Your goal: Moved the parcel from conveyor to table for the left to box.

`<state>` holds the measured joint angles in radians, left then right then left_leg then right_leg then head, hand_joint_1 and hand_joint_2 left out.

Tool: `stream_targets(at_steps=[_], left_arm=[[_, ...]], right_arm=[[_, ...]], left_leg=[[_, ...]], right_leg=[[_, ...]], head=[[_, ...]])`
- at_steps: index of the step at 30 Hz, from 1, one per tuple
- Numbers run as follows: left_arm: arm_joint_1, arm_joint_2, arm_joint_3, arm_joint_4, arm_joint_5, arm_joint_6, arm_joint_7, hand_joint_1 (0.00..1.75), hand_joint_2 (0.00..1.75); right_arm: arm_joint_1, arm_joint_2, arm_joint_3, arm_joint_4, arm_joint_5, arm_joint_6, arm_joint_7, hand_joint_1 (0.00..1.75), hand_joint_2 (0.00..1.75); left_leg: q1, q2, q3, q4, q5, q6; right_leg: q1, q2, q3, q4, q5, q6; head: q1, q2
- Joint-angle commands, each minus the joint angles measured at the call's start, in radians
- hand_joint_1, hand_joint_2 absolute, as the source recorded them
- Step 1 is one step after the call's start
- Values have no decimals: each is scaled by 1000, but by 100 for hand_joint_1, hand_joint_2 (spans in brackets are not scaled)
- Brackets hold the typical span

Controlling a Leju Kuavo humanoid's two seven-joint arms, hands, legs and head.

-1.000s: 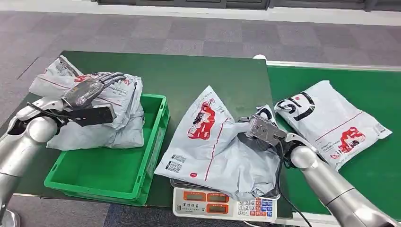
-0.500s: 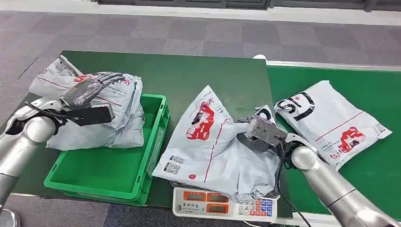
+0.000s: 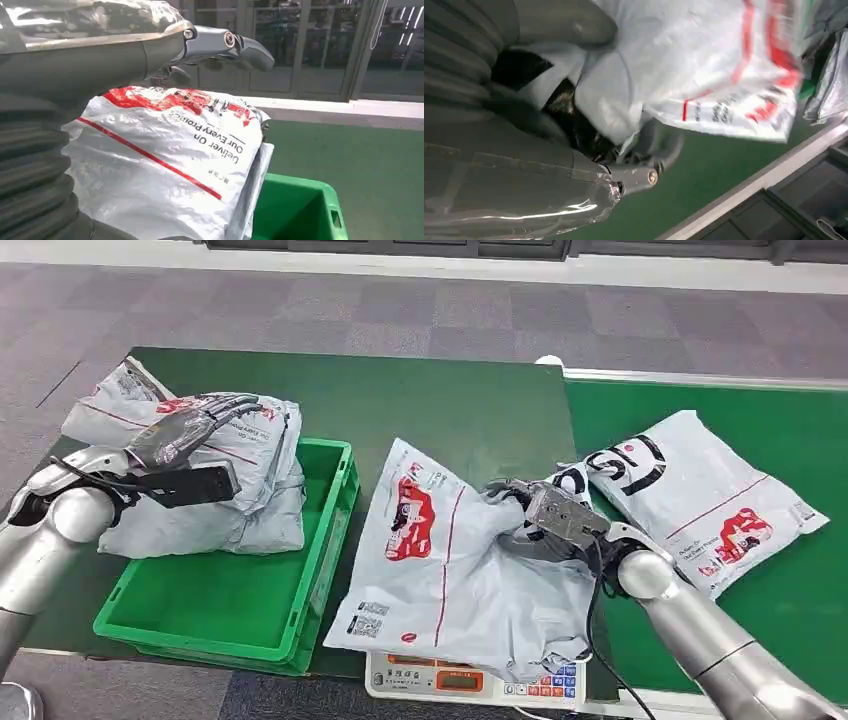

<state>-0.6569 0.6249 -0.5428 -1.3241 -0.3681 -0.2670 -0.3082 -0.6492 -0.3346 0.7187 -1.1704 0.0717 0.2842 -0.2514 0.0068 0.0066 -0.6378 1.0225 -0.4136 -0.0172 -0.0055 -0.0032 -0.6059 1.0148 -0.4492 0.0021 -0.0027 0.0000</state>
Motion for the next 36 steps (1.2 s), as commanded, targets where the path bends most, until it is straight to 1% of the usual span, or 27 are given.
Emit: stream_targets(at_steps=[1, 2, 8, 15, 17, 18, 23, 24, 27, 33, 36], left_arm=[[-14, -14, -49, 20, -1, -1, 5, 0, 175], [-14, -14, -49, 20, -1, -1, 5, 0, 175], [-12, -13, -49, 18, -2, -1, 5, 0, 175], [25, -5, -30, 7, 1, 9, 5, 0, 175], [33, -9, -24, 5, 1, 12, 5, 0, 175], [34, -11, -20, 5, 0, 13, 4, 0, 175], [33, -25, -15, 3, -16, 16, 4, 0, 175], [30, -28, -15, 4, -19, 15, 4, 0, 175], [30, -28, -15, 4, -19, 15, 4, 0, 175], [30, -28, -15, 4, -19, 15, 4, 0, 175], [25, -30, -14, 8, -22, 13, 1, 0, 175]], right_arm=[[-46, 0, 107, 42, -5, -2, 3, 0, 175], [-46, 0, 107, 42, -5, -2, 3, 0, 175], [-47, -1, 107, 43, -5, -1, 2, 0, 175], [-72, 17, 101, 62, -10, -6, -1, 0, 175], [-76, 19, 96, 64, -11, -11, -2, 0, 175], [-76, 18, 94, 61, -11, -14, -2, 0, 175], [-67, 15, 62, 17, -13, -38, -7, 0, 175], [-63, 16, 51, 8, -2, -58, -10, 0, 175], [-63, 16, 51, 8, -2, -58, -10, 0, 175], [-63, 16, 51, 8, -2, -58, -10, 0, 175], [-53, 12, 12, -22, 6, -87, -21, 0, 175]], left_leg=[[0, 0, 2, -1, 0, 0], [0, 0, 4, -2, 0, 0], [0, -1, 2, -1, 0, 0], [0, 1, 4, -2, 0, 0], [0, 1, 2, -1, 0, 0], [0, 1, 3, -2, 0, 0], [0, 0, 2, -1, 0, 0], [0, 0, 1, -1, 0, 0], [0, -1, 2, -2, 0, 1], [0, 0, 1, -1, 0, 0], [0, -1, 2, -2, 0, 0]], right_leg=[[0, 0, 2, -1, 0, 0], [0, 1, 4, -2, 0, 0], [0, 0, 2, -1, 0, 0], [0, 2, 4, -2, 0, 0], [-1, 1, 2, -1, 0, 0], [0, 2, 3, -2, 0, 0], [0, 1, 2, 0, 0, 0], [0, 0, 1, 0, 0, 0], [0, 0, 3, -2, 0, 0], [-1, 0, 1, 0, 0, 0], [0, 0, 3, -2, 0, 0]], head=[[0, 0], [0, 0], [0, 0], [0, 0], [0, 0], [0, 0], [0, 0], [0, 0], [0, 0], [0, 0], [0, 0]])
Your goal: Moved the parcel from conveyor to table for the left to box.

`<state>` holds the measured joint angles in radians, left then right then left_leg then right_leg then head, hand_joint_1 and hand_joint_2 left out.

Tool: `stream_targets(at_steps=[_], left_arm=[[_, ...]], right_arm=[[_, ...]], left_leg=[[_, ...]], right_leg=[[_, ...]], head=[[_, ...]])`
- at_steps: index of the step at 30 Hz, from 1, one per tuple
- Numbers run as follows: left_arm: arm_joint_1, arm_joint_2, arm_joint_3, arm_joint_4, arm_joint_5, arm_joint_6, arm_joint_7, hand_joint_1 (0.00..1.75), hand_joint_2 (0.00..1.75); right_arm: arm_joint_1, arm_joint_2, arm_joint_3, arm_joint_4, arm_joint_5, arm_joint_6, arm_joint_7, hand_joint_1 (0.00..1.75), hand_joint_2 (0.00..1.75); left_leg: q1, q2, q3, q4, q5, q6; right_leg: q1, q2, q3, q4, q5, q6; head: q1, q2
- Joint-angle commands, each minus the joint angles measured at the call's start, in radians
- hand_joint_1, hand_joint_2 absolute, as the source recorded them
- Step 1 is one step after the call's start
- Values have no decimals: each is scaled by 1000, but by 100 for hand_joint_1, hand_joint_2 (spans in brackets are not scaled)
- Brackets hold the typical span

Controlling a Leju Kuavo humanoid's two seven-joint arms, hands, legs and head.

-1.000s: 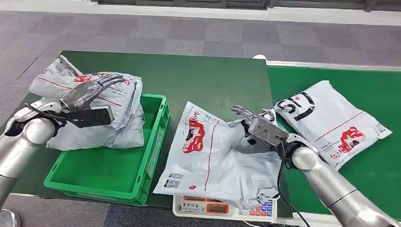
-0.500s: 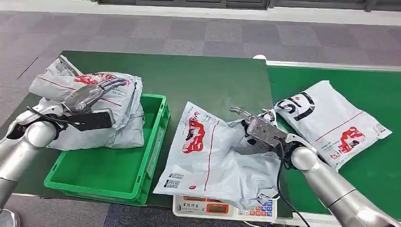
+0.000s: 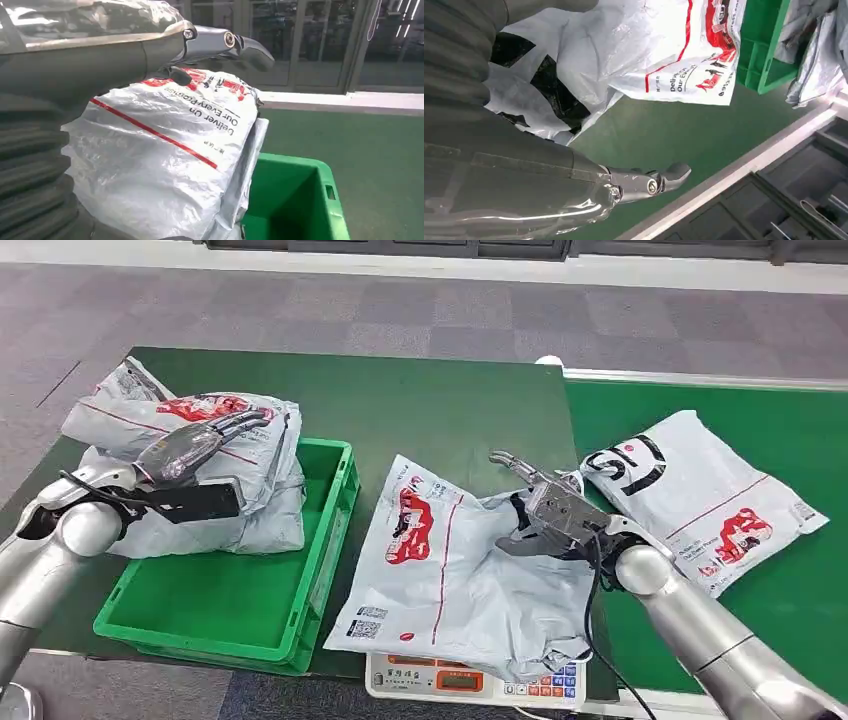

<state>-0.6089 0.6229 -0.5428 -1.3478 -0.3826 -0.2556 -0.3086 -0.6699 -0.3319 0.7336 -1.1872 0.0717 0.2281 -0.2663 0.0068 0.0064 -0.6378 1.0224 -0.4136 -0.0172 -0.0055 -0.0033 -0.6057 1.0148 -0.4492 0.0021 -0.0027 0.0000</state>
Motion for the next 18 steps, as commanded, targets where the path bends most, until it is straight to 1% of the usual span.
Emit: stream_targets(at_steps=[1, 4, 5, 7, 13, 15, 18], left_arm=[[-26, -29, -13, 31, -8, 3, 1, 0, 175], [-30, -44, 2, 24, -7, 7, -1, 0, 175], [-34, -49, 2, 27, -10, 8, 0, 0, 175], [-42, -56, -5, 35, -15, 5, -2, 0, 175], [-34, -32, -13, 12, 4, -8, -17, 0, 175], [-14, -43, -17, 8, -1, -2, -18, 0, 175], [1, -74, -12, 19, -26, 21, -7, 0, 175]], right_arm=[[-30, 7, -13, -14, 7, -36, -8, 0, 175], [-17, 7, -60, -36, 25, -69, -15, 0, 175], [-14, 9, -79, -39, 31, -79, -19, 0, 175], [-6, 15, -113, -40, 36, -93, -30, 0, 175], [39, -24, -168, -70, 45, -123, -83, 0, 175], [30, -14, -183, -68, 58, -134, -86, 0, 175], [-26, 25, -214, -16, 84, -156, -68, 0, 175]], left_leg=[[0, 0, 2, -1, 0, 0], [0, -1, 1, -1, 0, 0], [0, -2, 3, -2, 0, 1], [0, -2, 0, 0, 0, 0], [0, -3, 2, -1, 0, 1], [0, -3, 2, -1, 0, 1], [-1, -1, 2, -2, 0, 1]], right_leg=[[0, 0, 1, -1, 0, 0], [0, -1, 1, 0, 0, 0], [0, -1, 3, -2, -1, 0], [0, -2, 0, 0, 0, 0], [0, -3, 3, -2, -1, 0], [0, -3, 2, -2, -1, 0], [-1, -1, 2, -1, 0, 0]], head=[[0, 0], [0, 0], [0, 0], [0, 0], [0, 0], [0, 0], [0, 0]])
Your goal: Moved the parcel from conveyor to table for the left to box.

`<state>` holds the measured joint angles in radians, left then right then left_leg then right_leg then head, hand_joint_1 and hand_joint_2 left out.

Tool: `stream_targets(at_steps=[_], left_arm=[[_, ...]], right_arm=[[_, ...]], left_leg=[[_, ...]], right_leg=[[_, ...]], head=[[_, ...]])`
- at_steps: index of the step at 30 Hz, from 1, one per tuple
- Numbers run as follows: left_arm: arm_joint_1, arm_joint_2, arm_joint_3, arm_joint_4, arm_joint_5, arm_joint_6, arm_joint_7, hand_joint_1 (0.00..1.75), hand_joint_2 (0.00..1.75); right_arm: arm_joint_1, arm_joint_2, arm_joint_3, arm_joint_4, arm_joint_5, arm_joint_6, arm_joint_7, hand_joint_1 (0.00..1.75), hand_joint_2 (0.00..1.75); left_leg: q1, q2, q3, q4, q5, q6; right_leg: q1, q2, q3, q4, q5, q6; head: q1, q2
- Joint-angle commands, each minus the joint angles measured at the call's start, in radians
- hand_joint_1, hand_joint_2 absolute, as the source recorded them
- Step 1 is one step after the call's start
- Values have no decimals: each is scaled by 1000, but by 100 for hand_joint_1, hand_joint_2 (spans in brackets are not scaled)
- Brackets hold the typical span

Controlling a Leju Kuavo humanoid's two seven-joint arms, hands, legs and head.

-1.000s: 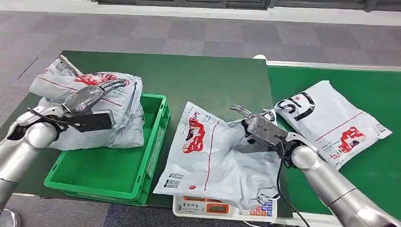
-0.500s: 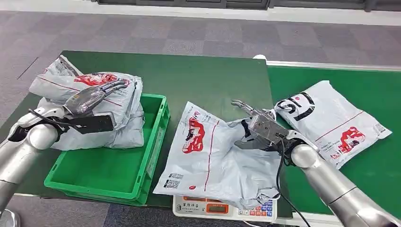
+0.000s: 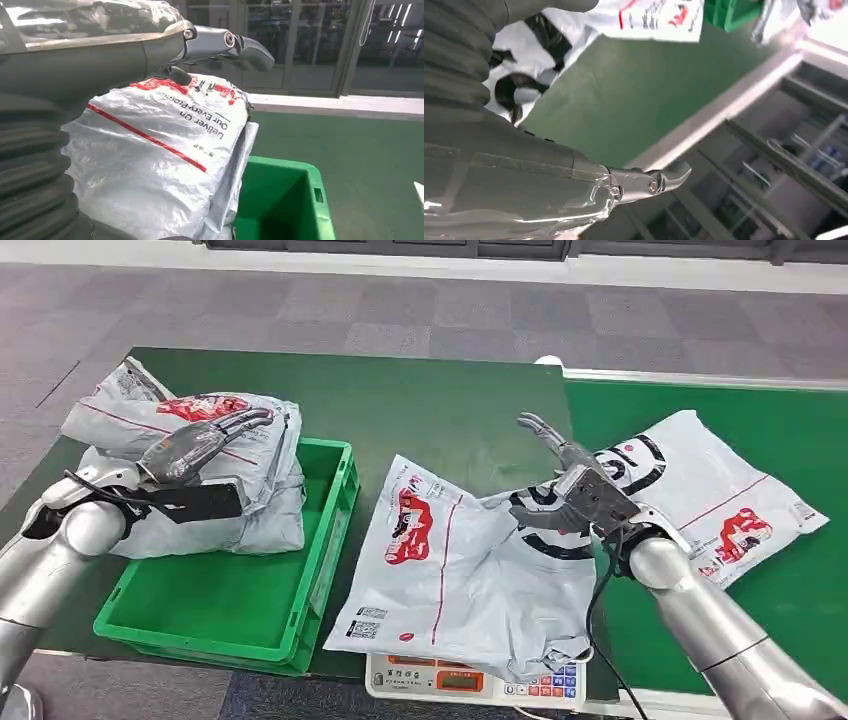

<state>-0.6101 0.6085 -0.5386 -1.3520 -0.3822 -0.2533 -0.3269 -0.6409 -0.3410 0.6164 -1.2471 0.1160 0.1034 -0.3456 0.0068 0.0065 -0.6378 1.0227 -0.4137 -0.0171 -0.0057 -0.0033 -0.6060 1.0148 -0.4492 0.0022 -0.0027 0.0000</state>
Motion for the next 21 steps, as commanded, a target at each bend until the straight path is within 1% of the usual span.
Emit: stream_targets(at_steps=[1, 2, 5, 7, 9, 12, 14, 18, 21], left_arm=[[3, -68, -16, 26, -34, 21, 12, 0, 175], [4, -68, -17, 23, -36, 23, 12, 0, 175], [23, -54, -12, 15, -35, 32, 9, 0, 175], [38, -67, -2, 18, -46, 33, 2, 0, 175], [49, -71, -1, 10, -51, 36, 0, 0, 175], [60, -80, -5, -2, -64, 40, 2, 0, 175], [56, -97, -5, -3, -75, 42, 9, 0, 175], [56, -105, -5, -3, -80, 43, 14, 0, 175], [62, -103, -3, -8, -80, 44, 14, 0, 175]], right_arm=[[-67, 37, -115, 67, 39, -35, 13, 0, 175], [-71, 30, -139, 93, 33, -36, 13, 0, 175], [-92, 27, -193, 198, 23, -47, -20, 0, 175], [-115, 42, -247, 295, 27, -63, -49, 0, 175], [-121, 44, -273, 323, 30, -74, -53, 0, 175], [-124, 21, -316, 367, 32, -96, -50, 0, 175], [-136, 10, -360, 405, 27, -106, -51, 0, 175], [-150, 3, -396, 454, 28, -113, -59, 0, 175], [-157, -3, -409, 484, 34, -119, -61, 0, 175]], left_leg=[[-1, -1, 1, -1, 0, 0], [-1, 0, 3, -2, 0, 1], [-1, -1, 1, -1, 0, 1], [-1, -1, 3, -2, 1, 1], [-1, -2, 4, -3, 1, 1], [-1, -1, 4, -3, 0, 1], [-1, -3, 2, -1, 0, 1], [-1, -4, 3, -2, 0, 1], [0, -2, 1, 0, 0, 1]], right_leg=[[-1, 0, 1, 0, 0, 0], [-1, 0, 2, -1, 0, 0], [-1, -1, 1, -1, 0, 0], [0, -1, 4, -2, 0, 1], [0, -1, 4, -3, 0, 1], [-1, 0, 4, -3, 0, 1], [-1, -2, 3, -1, 0, 1], [-1, -4, 4, -2, 0, 1], [-1, -2, 2, -1, 0, 1]], head=[[0, 0], [0, 0], [0, 0], [0, 0], [0, 0], [0, 0], [0, 0], [0, 0], [0, 0]])
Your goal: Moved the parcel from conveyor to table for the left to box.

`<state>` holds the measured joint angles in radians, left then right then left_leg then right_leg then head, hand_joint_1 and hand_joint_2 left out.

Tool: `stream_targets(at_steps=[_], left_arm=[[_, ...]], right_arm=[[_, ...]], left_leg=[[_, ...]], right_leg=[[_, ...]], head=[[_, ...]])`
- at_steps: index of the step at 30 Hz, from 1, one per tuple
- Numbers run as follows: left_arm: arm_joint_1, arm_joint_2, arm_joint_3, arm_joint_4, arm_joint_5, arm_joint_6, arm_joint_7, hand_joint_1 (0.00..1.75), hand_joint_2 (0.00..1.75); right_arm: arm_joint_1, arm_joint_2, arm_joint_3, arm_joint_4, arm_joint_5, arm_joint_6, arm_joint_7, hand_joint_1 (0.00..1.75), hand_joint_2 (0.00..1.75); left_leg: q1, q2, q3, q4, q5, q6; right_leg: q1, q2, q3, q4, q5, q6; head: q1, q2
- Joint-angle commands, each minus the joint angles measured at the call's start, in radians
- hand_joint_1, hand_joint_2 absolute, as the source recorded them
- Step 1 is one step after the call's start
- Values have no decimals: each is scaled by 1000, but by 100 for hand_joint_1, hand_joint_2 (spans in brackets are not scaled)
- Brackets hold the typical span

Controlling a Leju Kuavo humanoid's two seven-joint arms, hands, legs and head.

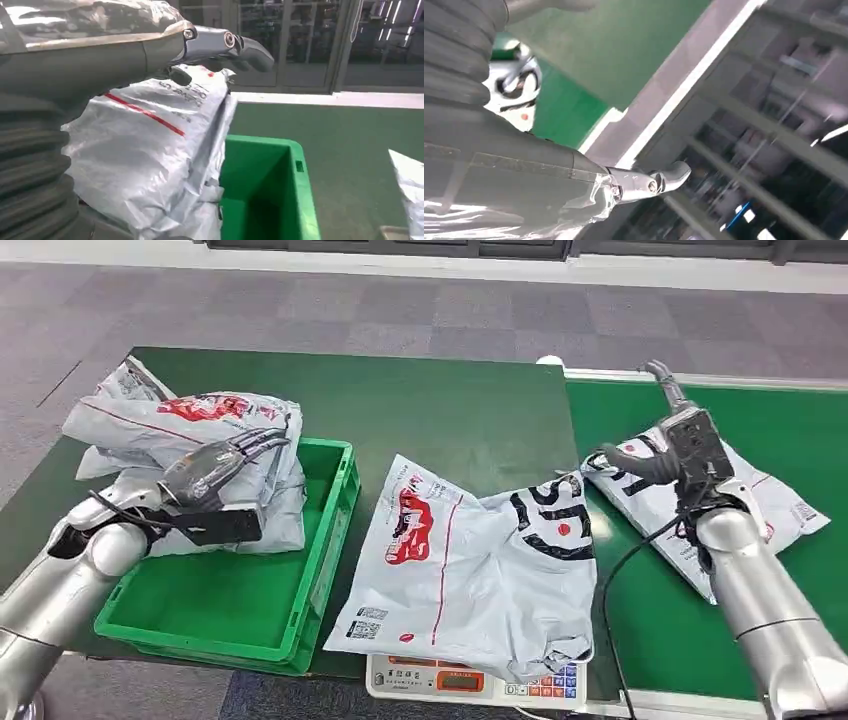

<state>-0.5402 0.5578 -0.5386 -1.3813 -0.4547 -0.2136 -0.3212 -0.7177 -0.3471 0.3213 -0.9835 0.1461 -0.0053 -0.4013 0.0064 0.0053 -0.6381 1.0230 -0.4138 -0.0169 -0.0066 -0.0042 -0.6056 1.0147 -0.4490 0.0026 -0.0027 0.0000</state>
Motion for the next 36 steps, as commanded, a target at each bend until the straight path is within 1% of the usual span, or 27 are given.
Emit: stream_targets(at_steps=[1, 4, 6, 8, 9, 11, 12, 14, 15, 16, 17, 19, 20, 24, 25, 27, 28, 30, 36], left_arm=[[-7, -54, -3, 21, -8, 4, 7, 0, 175], [-25, -74, -13, 34, -12, 2, 1, 0, 175], [-68, -104, -40, 70, -26, 0, -16, 0, 175], [-128, -145, -74, 93, -37, -6, -22, 0, 175], [-166, -174, -93, 108, -42, -11, -16, 0, 175], [-216, -207, -122, 133, -44, -11, -15, 0, 175], [-224, -212, -129, 136, -40, -13, -13, 0, 175], [-237, -223, -136, 138, -37, -12, -11, 0, 175], [-247, -233, -147, 141, -38, -11, -11, 0, 175], [-263, -253, -163, 147, -39, -11, -9, 0, 175], [-266, -259, -167, 147, -41, -13, -5, 0, 175], [-268, -264, -172, 149, -43, -13, 0, 0, 175], [-267, -272, -174, 149, -42, -14, 3, 0, 175], [-297, -304, -198, 156, -57, -14, 17, 0, 175], [-314, -317, -208, 162, -59, -22, 27, 0, 175], [-323, -317, -223, 152, -53, -31, 37, 0, 175], [-321, -309, -233, 140, -48, -31, 38, 0, 175], [-318, -307, -246, 129, -45, -33, 37, 0, 175], [-342, -337, -301, 147, -40, -47, 50, 0, 175]], right_arm=[[-83, 5, -119, 232, 6, -15, -7, 0, 175], [-94, 6, -132, 258, 8, -20, -10, 0, 175], [-94, 4, -140, 287, 21, -31, -15, 0, 175], [-93, -17, -147, 305, 18, -29, -24, 0, 175], [-85, -27, -156, 308, 11, -26, -32, 0, 175], [-60, -35, -172, 298, 2, -21, -41, 0, 175], [-52, -36, -175, 294, 1, -20, -44, 0, 175], [-34, -35, -181, 283, -1, -21, -49, 0, 175], [-21, -34, -185, 274, -1, -20, -48, 0, 175], [-16, -26, -194, 270, 0, -24, -47, 0, 175], [-15, -24, -194, 270, 1, -26, -47, 0, 175], [-18, -22, -194, 270, 3, -28, -46, 0, 175], [-20, -17, -192, 270, 4, -29, -43, 0, 175], [-27, 10, -190, 286, 15, -30, -34, 0, 175], [-35, 19, -189, 297, 20, -32, -31, 0, 175], [-42, 27, -188, 311, 26, -30, -34, 0, 175], [-46, 37, -190, 316, 31, -29, -38, 0, 175], [-47, 50, -188, 315, 37, -31, -39, 0, 175], [-60, 83, -192, 334, 61, -37, -36, 0, 175]], left_leg=[[0, -1, 3, -2, 0, 1], [0, -2, 3, -2, 0, 1], [0, -1, 1, -1, 0, 0], [0, -3, 1, -1, 1, 1], [0, -5, 0, 0, 1, 1], [1, -7, 0, 1, 1, 1], [1, -10, 0, 0, 2, 1], [0, -7, 0, 0, 1, 1], [0, -9, 2, -1, 2, 2], [0, -6, 1, 0, 1, 1], [0, -8, 2, -1, 1, 2], [-1, -5, 1, 0, 1, 1], [-1, -6, 2, -1, 1, 1], [-1, -5, 4, -2, 1, 1], [0, -3, 1, 0, 0, 1], [-1, -2, 3, -1, 0, 1], [0, -2, 0, 1, 0, 1], [-1, -2, 3, -1, 0, 1], [-1, -1, 2, -1, 0, 1]], right_leg=[[0, -1, 3, -2, 0, 0], [0, -1, 3, -2, 0, 0], [0, -1, 1, -1, 0, 0], [0, -3, 2, -1, 0, 0], [0, -5, 1, 0, -1, 0], [1, -7, 2, -1, -1, 1], [1, -9, 4, -2, -1, 1], [0, -8, 3, -1, -1, 1], [0, -10, 5, -3, 0, 1], [0, -7, 4, -2, 0, 1], [0, -9, 6, -3, 0, 1], [-1, -7, 3, -2, 0, 1], [-1, -7, 4, -3, 0, 1], [-1, -5, 5, -3, 0, 1], [0, -4, 2, -2, 0, 1], [0, -3, 3, -3, 0, 1], [0, -3, 1, -1, 0, 1], [0, -2, 3, -2, 0, 1], [0, -1, 3, -2, 1, 1]], head=[[0, 0], [0, 0], [0, 0], [0, 0], [0, 0], [0, 0], [0, 0], [0, 0], [0, 0], [0, 0], [0, 0], [0, 0], [0, 0], [0, 0], [0, 0], [0, 0], [0, 0], [0, 0], [0, 0]])
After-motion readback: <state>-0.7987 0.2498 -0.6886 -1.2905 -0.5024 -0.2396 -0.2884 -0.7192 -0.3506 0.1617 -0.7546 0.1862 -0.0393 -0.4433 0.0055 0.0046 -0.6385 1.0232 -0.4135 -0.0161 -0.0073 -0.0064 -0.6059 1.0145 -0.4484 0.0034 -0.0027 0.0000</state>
